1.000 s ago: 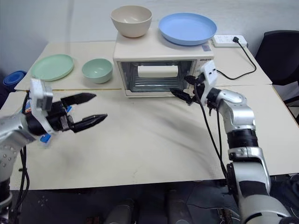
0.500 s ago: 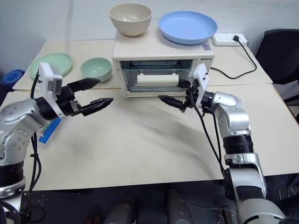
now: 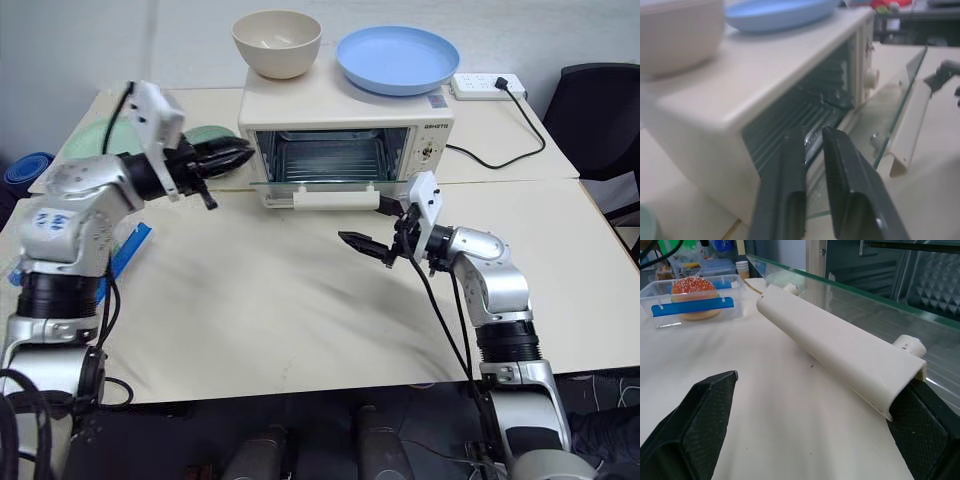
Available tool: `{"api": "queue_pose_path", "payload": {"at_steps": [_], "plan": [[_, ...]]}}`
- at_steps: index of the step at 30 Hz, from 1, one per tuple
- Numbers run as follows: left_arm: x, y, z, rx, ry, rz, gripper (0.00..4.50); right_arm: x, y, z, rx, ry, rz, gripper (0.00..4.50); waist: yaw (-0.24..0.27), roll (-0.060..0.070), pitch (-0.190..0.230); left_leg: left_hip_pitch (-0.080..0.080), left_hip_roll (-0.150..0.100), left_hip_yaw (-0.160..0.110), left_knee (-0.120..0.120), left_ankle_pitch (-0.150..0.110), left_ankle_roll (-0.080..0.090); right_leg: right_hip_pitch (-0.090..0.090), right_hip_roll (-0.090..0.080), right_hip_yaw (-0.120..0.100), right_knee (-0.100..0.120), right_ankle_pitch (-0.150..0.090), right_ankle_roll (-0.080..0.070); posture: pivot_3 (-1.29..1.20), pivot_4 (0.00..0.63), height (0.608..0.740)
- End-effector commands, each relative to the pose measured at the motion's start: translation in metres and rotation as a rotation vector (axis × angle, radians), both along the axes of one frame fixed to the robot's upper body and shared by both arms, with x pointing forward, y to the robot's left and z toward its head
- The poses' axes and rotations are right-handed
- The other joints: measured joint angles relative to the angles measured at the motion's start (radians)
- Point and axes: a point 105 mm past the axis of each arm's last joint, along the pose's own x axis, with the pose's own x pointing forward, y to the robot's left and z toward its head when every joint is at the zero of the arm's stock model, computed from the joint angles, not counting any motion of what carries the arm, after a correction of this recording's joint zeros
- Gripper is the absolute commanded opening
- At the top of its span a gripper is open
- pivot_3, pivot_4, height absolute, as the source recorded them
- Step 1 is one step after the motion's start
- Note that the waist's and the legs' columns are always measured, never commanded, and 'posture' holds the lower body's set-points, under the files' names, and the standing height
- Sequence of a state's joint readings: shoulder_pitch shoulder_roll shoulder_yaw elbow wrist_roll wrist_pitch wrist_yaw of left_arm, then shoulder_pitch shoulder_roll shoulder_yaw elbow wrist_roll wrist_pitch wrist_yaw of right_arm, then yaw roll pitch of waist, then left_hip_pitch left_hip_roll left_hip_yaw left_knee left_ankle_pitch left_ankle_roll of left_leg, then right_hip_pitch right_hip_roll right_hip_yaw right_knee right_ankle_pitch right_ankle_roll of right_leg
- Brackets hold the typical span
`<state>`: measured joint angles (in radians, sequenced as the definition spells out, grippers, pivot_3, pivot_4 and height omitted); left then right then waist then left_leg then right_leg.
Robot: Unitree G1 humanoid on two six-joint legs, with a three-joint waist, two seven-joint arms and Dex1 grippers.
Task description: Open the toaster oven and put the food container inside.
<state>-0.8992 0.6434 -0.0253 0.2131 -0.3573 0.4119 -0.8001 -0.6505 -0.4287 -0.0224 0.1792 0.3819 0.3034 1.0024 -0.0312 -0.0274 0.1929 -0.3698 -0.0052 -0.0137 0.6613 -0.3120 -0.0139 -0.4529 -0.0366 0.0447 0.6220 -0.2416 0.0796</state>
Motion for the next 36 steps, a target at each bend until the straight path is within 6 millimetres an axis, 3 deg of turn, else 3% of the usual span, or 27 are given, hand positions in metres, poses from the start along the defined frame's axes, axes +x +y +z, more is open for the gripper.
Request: {"api": "queue_pose_path", "payload": {"at_steps": [1, 8, 12, 16, 21, 26, 32, 36], "plan": [[0.003, -0.009, -0.004, 0.092, -0.033, -0.04, 0.02, -0.007, 0.002, 0.009, 0.02, -0.053, 0.008, 4.5, 0.0, 0.0, 0.0, 0.0, 0.0, 0.0, 0.0, 0.0, 0.0, 0.0, 0.0, 0.0, 0.0, 0.0, 0.0, 0.0, 0.15, 0.74], [0.003, -0.023, -0.024, 0.143, -0.002, -0.096, 0.02, -0.017, -0.003, 0.004, 0.024, -0.043, -0.024, 4.5, 0.003, 0.0, 0.0, -0.001, -0.001, 0.0, 0.001, 0.0, 0.0, 0.0, -0.001, 0.0, 0.001, 0.0, 0.0, 0.0, 0.15, 0.74], [-0.004, -0.024, -0.03, 0.132, 0.014, -0.122, 0.02, -0.031, -0.027, -0.017, -0.074, 0.0, -0.095, 4.5, 0.005, 0.0, 0.0, -0.002, 0.0, -0.001, 0.001, 0.0, 0.001, 0.0, -0.001, 0.0, 0.0, 0.0, 0.001, 0.0, 0.15, 0.74], [-0.013, -0.02, -0.046, 0.131, 0.057, -0.121, 0.02, -0.061, -0.055, -0.029, -0.152, 0.075, -0.099, 4.5, 0.008, 0.0, 0.0, -0.002, -0.001, -0.001, 0.001, -0.001, 0.002, 0.001, -0.002, 0.0, -0.002, 0.0, 0.001, 0.0, 0.15, 0.74], [-0.026, -0.01, -0.077, 0.149, 0.142, -0.085, 0.02, -0.094, -0.06, -0.009, -0.123, 0.125, -0.002, 4.5, -0.003, 0.0, 0.0, 0.003, -0.001, 0.001, 0.003, -0.001, 0.002, 0.005, -0.001, 0.003, -0.003, 0.001, 0.002, 0.0, 0.15, 0.74], [-0.037, -0.002, -0.11, 0.204, 0.215, -0.023, 0.02, -0.099, -0.048, 0.027, -0.046, 0.079, 0.062, 4.5, -0.003, -0.001, 0.001, 0.012, 0.002, 0.002, 0.003, -0.001, 0.002, 0.011, 0.01, 0.01, -0.002, 0.0, 0.001, 0.0, 0.15, 0.74], [-0.035, 0.007, -0.124, 0.223, 0.242, 0.083, 0.02, -0.102, -0.029, 0.048, -0.017, 0.054, 0.177, 4.5, 0.005, -0.001, 0.001, 0.011, 0.001, 0.001, 0.003, -0.001, 0.003, 0.011, 0.01, 0.012, -0.002, 0.0, 0.001, 0.0, 0.15, 0.74], [-0.049, 0.021, -0.107, 0.123, 0.234, 0.166, 0.02, -0.103, -0.017, 0.055, -0.028, 0.033, 0.26, 4.5, 0.001, -0.001, 0.001, 0.008, 0.001, 0.001, 0.003, -0.003, 0.003, 0.009, 0.001, 0.012, -0.004, 0.0, 0.002, 0.0, 0.15, 0.74]]}}
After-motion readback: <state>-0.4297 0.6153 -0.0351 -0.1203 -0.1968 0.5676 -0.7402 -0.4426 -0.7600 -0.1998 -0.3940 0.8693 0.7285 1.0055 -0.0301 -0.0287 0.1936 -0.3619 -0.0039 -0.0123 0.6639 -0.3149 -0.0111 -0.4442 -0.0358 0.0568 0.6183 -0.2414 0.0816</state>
